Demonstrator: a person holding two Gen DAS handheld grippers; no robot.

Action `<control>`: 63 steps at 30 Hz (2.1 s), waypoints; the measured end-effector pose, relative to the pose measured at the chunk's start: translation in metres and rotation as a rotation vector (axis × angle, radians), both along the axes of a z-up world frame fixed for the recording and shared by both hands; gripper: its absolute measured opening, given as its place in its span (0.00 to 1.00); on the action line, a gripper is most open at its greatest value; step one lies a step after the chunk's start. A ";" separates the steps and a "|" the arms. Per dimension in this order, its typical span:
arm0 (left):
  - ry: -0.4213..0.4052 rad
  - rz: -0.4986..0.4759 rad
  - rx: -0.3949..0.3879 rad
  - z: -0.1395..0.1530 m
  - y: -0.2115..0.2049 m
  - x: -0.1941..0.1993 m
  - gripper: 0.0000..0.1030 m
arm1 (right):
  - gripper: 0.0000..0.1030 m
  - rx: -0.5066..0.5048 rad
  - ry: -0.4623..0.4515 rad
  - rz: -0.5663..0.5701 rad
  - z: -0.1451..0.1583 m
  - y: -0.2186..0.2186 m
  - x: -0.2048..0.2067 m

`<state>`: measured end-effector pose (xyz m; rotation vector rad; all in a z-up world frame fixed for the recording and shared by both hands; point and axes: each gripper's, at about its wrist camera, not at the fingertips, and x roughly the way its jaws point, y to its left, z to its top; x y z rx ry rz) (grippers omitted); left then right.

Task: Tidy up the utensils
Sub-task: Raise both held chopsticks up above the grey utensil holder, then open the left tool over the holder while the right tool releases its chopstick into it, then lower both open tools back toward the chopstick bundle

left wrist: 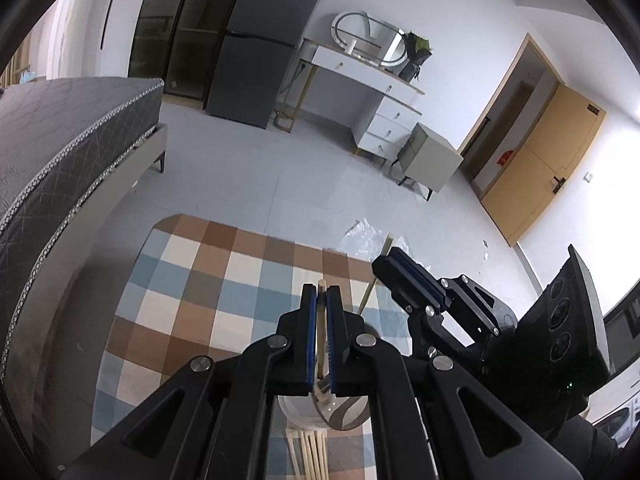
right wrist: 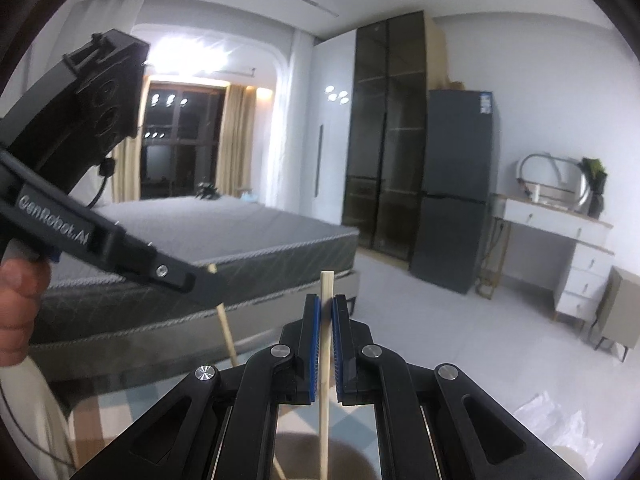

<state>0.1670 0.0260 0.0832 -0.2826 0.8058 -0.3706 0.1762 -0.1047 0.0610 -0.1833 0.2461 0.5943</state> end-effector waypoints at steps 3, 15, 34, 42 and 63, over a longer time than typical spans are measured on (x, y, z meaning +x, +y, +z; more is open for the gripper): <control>0.024 -0.006 -0.004 -0.005 0.001 0.000 0.00 | 0.05 -0.031 0.023 0.035 -0.009 0.003 -0.004; 0.097 -0.079 -0.020 0.003 0.001 -0.005 0.37 | 0.28 -0.033 0.160 -0.015 -0.020 -0.019 -0.015; -0.073 0.060 0.134 0.054 0.006 -0.079 0.64 | 0.82 0.117 0.125 -0.175 0.042 -0.050 -0.090; -0.131 0.102 0.173 0.058 0.010 -0.105 0.79 | 0.92 0.082 0.053 -0.186 0.058 -0.033 -0.131; -0.152 0.189 0.211 -0.017 0.004 -0.148 0.91 | 1.00 0.173 0.145 -0.324 0.009 -0.050 -0.200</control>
